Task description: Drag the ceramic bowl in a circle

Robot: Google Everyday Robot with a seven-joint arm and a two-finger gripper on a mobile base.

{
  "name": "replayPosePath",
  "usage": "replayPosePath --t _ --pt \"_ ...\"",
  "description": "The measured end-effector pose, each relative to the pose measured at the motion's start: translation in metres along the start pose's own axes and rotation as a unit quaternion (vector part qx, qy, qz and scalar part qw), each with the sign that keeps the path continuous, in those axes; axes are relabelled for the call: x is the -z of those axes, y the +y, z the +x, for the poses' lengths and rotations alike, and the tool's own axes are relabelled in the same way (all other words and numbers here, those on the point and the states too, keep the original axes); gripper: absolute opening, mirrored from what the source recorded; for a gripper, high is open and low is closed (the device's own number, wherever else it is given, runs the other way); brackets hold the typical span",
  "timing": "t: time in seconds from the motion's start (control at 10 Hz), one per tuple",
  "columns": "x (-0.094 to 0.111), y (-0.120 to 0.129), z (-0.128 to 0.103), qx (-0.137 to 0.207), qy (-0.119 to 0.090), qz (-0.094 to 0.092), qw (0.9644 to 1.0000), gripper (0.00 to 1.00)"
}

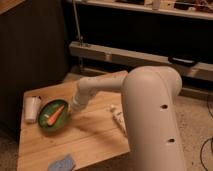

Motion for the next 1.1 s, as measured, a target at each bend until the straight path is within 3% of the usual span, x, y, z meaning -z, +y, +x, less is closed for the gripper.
replayPosePath --t 0.1,0.3,0.5,0.8,1.1 --pt "0.006 -0.017 -0.025 -0.019 -0.006 0.005 0.9998 0.00" --pt "0.016 -0.045 -0.053 -0.049 -0.016 0.015 0.9986 0.00" --pt "0.034 -0.080 -0.055 -0.072 -0.020 0.027 0.9968 0.00" --pt "0.057 -0.115 -0.022 -0.083 -0.018 0.042 0.9955 0.00" --pt "0.054 -0.121 0.036 -0.078 -0.006 0.075 0.9941 0.00"
